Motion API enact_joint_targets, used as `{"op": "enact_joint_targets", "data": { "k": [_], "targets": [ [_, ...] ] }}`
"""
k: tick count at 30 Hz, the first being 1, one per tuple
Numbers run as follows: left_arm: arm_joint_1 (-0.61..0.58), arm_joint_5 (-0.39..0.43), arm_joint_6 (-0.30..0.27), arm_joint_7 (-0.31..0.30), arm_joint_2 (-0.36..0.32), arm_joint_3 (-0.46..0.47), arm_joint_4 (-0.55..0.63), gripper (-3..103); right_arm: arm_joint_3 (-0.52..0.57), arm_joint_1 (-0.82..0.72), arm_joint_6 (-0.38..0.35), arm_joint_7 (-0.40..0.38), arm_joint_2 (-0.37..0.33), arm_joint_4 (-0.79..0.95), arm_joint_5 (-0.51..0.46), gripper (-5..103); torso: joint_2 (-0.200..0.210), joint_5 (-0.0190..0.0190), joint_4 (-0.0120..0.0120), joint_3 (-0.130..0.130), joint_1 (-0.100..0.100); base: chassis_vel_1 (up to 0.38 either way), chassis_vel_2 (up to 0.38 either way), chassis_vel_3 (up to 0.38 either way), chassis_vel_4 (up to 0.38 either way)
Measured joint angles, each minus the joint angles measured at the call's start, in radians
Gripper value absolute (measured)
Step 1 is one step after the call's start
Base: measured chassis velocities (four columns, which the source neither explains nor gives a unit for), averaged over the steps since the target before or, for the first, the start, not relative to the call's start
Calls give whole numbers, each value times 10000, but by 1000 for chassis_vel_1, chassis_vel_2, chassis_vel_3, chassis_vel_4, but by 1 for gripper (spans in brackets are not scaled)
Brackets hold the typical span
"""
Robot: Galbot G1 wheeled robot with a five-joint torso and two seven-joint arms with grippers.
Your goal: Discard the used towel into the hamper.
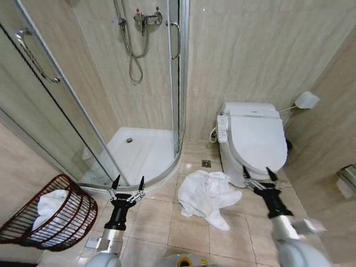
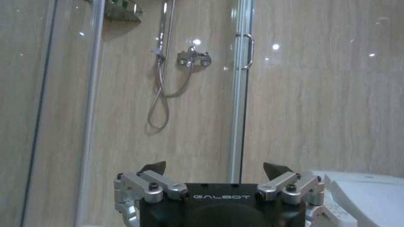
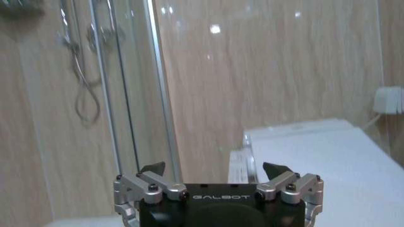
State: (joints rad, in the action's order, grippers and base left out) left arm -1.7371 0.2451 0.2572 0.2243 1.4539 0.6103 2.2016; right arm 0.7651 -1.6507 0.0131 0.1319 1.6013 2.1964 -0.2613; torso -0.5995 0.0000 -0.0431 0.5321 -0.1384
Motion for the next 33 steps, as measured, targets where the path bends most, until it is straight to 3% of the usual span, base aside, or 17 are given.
{"op": "enact_joint_targets", "data": {
  "k": [2, 6, 11, 15, 26, 29, 33],
  "targets": [
    [0, 0, 0, 0, 0, 0, 0, 100, -679, 609, -305, -721, 6, -479, 819, 100, 116, 0, 0, -67, 55, 0, 0, 0, 0],
    [-1, 0, 0, 0, 0, 1, 0, 100, -1440, 1238, -642, -1406, 9, -911, 1509, 100, 279, -1, 0, -160, 119, 0, 0, 0, 0],
    [0, 0, 0, -1, -1, 1, 0, 100, -1802, 1269, -737, -1394, 9, -594, 1500, 100, 441, -1, 0, -253, 193, 0, 0, 0, 0],
    [0, 0, 0, 0, 0, 0, 0, 100, -1696, 1090, -701, -1279, 14, -437, 1832, 100, 609, -1, 2, -348, 268, 0, 0, 0, 0],
    [0, 0, 0, 1, 0, 0, 0, 100, -1367, 900, -566, -1157, 61, -1174, 1497, 100, 1040, -1, 1, -595, 453, 0, 0, 0, 0],
    [0, 0, 0, 1, -1, 0, 0, 100, -834, 1103, 336, -821, -50, -2618, 1695, 100, 1209, 1, 0, -687, 525, 0, 0, 0, 0],
    [0, 0, 0, 1, 0, -1, 0, 100, -700, 1097, 366, -721, -207, -3586, 852, 100, 1397, 2, 1, -787, 614, 0, 0, 0, 0]
  ]
}}
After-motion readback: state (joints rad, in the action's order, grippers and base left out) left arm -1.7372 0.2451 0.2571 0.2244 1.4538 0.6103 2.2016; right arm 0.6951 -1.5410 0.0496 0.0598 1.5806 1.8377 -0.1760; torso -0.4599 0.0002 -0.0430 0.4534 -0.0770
